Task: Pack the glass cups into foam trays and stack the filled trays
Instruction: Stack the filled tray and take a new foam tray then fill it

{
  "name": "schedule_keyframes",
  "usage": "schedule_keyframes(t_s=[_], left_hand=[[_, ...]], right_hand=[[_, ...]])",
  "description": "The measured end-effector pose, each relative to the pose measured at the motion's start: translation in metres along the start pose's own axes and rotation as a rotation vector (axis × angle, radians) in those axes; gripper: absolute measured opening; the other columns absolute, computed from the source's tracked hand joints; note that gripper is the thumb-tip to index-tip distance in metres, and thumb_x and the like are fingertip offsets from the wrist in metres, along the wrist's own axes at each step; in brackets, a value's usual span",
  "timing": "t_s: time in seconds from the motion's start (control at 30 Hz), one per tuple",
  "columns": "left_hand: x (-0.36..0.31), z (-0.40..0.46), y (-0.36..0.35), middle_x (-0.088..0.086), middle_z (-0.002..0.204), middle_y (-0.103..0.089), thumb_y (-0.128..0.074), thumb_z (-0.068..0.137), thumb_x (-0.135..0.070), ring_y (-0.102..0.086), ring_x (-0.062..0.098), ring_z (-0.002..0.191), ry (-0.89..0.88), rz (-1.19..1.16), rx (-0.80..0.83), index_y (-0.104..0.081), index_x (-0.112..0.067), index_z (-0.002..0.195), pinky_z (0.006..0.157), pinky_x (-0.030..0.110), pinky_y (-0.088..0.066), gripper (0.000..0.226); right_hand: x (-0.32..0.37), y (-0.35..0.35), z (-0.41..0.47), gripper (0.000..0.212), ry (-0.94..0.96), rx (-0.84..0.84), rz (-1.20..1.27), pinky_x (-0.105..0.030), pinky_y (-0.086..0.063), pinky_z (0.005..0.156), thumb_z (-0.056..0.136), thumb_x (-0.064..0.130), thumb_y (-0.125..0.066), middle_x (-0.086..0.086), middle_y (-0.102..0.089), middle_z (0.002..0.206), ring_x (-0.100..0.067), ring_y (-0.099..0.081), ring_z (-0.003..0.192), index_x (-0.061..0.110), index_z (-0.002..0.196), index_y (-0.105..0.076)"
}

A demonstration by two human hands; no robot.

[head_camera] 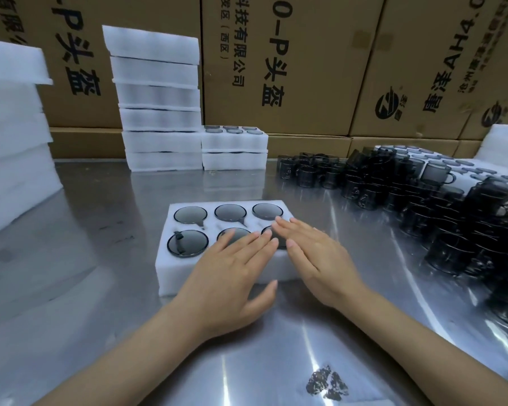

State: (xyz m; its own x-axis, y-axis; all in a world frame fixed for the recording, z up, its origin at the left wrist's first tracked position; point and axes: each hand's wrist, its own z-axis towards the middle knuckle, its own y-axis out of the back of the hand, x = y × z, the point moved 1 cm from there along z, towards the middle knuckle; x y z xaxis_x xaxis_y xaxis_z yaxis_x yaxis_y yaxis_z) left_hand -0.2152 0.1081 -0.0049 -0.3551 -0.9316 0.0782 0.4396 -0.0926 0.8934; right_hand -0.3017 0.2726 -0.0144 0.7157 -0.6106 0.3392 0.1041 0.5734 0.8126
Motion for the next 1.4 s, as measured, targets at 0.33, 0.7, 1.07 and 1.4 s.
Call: schedule_keyframes(t_s=[0.33, 0.7, 1.07, 1.4], left_hand=[[0.054, -0.051, 0.01, -0.014, 0.157, -0.006, -0.034, 0.095, -0.054, -0.005, 0.0, 0.143, 0.717, -0.475, -0.222, -0.016, -0.032, 0.149, 0.118, 0.034, -0.003, 0.061], [0.069, -0.033, -0.007, -0.013, 0.136, -0.052, -0.039, 0.074, -0.075, -0.036, 0.018, 0.135, 1.068, -1.153, -0.223, -0.055, -0.048, 0.125, 0.114, 0.039, -0.023, 0.06], [0.071, 0.02, -0.038, -0.011, 0.141, -0.047, -0.053, 0.095, -0.022, -0.043, 0.005, 0.128, 0.833, -1.311, -0.556, -0.037, -0.027, 0.143, 0.104, 0.021, -0.035, 0.051], [0.129, 0.063, -0.07, -0.015, 0.146, -0.042, -0.02, 0.096, -0.058, -0.037, 0.003, 0.132, 0.892, -0.977, -0.292, -0.045, -0.044, 0.131, 0.111, 0.029, -0.025, 0.045]], right_hand=[[-0.011, 0.001, 0.0, 0.078, -0.467, 0.061, 0.382, -0.03, -0.04, 0.093, 0.078, 0.077, -0.022, 0.007, -0.064, 0.118, -0.016, -0.054, 0.115, 0.021, 0.114, -0.063], [0.001, 0.006, 0.013, 0.05, -0.594, 0.137, 1.439, -0.041, -0.051, 0.09, 0.089, 0.053, -0.046, -0.003, -0.067, 0.114, -0.02, -0.063, 0.106, 0.028, 0.131, -0.055], [0.029, -0.042, 0.06, 0.059, -0.815, 0.014, 1.755, -0.035, -0.047, 0.09, 0.073, 0.041, -0.069, -0.001, -0.069, 0.116, -0.019, -0.066, 0.106, 0.022, 0.127, -0.056], [-0.006, -0.055, 0.141, 0.034, -0.99, -0.291, 1.766, -0.03, -0.052, 0.062, 0.079, 0.035, -0.07, -0.002, -0.075, 0.088, -0.016, -0.069, 0.085, 0.02, 0.108, -0.06]])
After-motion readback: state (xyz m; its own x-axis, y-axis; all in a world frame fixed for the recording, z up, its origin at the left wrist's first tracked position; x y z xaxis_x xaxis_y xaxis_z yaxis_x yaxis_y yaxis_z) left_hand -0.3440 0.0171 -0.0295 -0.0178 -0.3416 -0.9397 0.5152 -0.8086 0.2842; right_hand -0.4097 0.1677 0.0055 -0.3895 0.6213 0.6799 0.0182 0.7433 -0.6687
